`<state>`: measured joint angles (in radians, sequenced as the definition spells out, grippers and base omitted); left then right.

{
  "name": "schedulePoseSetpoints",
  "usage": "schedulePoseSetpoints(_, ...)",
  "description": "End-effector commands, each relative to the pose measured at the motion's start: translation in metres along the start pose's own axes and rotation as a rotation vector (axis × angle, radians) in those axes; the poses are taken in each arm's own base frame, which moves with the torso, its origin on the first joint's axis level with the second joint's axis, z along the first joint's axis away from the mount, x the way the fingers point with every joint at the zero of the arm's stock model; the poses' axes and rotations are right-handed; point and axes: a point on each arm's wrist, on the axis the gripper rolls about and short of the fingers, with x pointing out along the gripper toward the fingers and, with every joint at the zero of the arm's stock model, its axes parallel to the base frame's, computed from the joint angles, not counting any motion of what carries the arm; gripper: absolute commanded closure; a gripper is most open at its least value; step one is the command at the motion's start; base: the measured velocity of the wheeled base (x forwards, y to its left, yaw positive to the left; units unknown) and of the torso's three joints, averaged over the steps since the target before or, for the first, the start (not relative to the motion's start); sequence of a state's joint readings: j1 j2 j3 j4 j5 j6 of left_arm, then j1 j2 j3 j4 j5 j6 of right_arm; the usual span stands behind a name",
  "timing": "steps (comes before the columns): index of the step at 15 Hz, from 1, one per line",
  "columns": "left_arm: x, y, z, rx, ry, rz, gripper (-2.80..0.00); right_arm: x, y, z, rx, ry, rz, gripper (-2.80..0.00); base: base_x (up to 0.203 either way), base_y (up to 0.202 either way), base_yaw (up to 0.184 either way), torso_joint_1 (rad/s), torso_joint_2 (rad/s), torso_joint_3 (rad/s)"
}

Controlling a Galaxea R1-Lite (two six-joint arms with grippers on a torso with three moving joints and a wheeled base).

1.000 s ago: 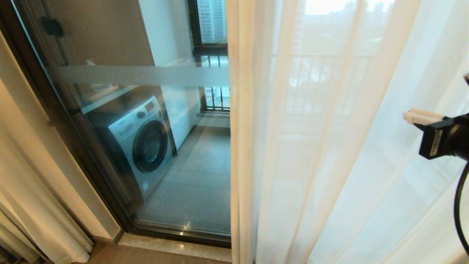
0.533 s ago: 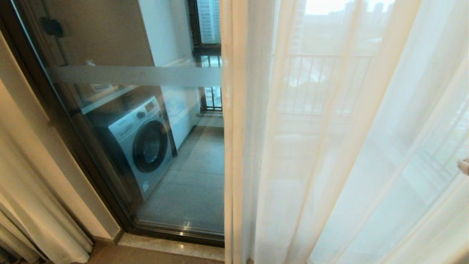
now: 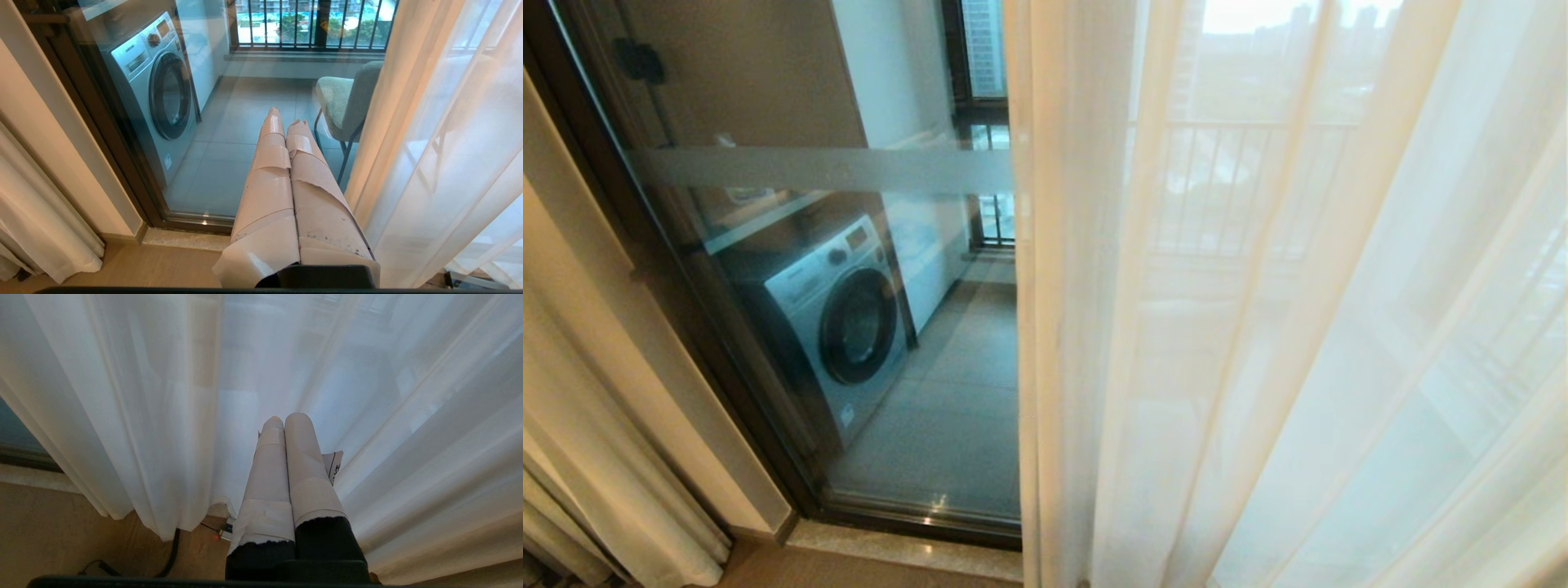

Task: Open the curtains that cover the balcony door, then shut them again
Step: Close the inner curtains on both sides

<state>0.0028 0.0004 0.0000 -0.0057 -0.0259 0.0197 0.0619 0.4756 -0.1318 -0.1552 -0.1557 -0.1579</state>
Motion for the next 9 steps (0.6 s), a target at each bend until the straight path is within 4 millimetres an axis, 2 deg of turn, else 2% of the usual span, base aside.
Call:
schedulePoseSetpoints(1, 0.000, 0.000, 0.000, 0.000, -0.001, 0.000, 0.00, -0.010, 0.003, -0.028, -0.016, -0.037, -0.027, 0.00, 0.000, 0.000, 0.000, 0.000, 0.00, 0.000)
schedulePoseSetpoints(3, 0.000, 0.000, 0.000, 0.000, -0.001, 0.000, 0.00, -0.015, 0.004, -0.038, -0.020, -0.056, -0.066, 0.00, 0.000, 0.000, 0.000, 0.000, 0.00, 0.000)
schedulePoseSetpoints(5, 0.000, 0.000, 0.000, 0.000, -0.001, 0.000, 0.00, -0.018, 0.007, -0.043, -0.025, -0.073, 0.030, 0.00, 0.000, 0.000, 0.000, 0.000, 0.00, 0.000)
schedulePoseSetpoints(9, 0.000, 0.000, 0.000, 0.000, -0.001, 0.000, 0.00, -0.028, 0.010, -0.054, -0.028, -0.135, 0.099, 0.00, 0.000, 0.000, 0.000, 0.000, 0.00, 0.000)
